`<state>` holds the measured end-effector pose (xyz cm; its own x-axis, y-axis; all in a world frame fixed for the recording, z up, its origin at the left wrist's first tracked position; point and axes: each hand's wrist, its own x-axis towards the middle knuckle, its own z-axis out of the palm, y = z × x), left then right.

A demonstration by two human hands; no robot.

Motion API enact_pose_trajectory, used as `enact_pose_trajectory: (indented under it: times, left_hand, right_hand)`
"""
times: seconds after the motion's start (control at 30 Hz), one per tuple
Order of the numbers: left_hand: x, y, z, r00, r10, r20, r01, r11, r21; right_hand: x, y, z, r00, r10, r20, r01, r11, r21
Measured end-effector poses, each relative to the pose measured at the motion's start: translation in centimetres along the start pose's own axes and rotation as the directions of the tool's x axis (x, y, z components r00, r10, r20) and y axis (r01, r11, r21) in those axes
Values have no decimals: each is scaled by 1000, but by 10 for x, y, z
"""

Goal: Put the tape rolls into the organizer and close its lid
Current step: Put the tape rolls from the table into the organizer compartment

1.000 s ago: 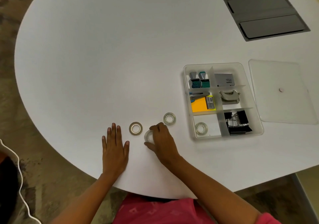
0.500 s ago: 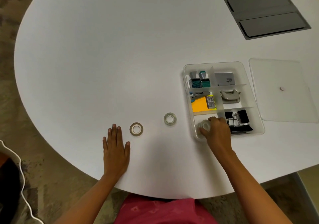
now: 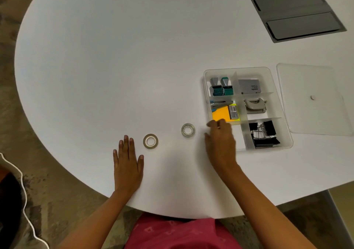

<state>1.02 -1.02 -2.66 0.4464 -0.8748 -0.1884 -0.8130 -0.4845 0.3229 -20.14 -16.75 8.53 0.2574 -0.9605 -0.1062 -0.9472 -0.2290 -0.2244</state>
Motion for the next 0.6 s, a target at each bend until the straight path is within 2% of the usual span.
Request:
enact_pose_trajectory:
  times: [0.1, 0.2, 0.27, 0.43, 0.6]
  left_hand:
    - [0, -1, 1, 1000, 3, -2, -3, 1000, 2]
    - [1, -1, 1, 1000, -3, 5, 3, 1000, -4]
    - [1, -1, 1, 1000, -2, 5, 2, 1000, -6]
    - [0, -2, 1, 1000, 4, -3, -4, 1000, -4]
    - [0, -2, 2, 1000, 6, -8, -6, 1000, -2]
  right_hand:
    - [3, -21, 20, 978, -140, 152, 136, 990, 36]
    - [11, -30, 43, 950, -170, 262, 172, 985, 14]
    - [15, -32, 52, 941, -183, 286, 192, 981, -6]
    - [22, -36, 54, 962, -197, 187, 204, 979, -18]
    - [15, -27, 18, 997, -60, -52, 70, 970, 235]
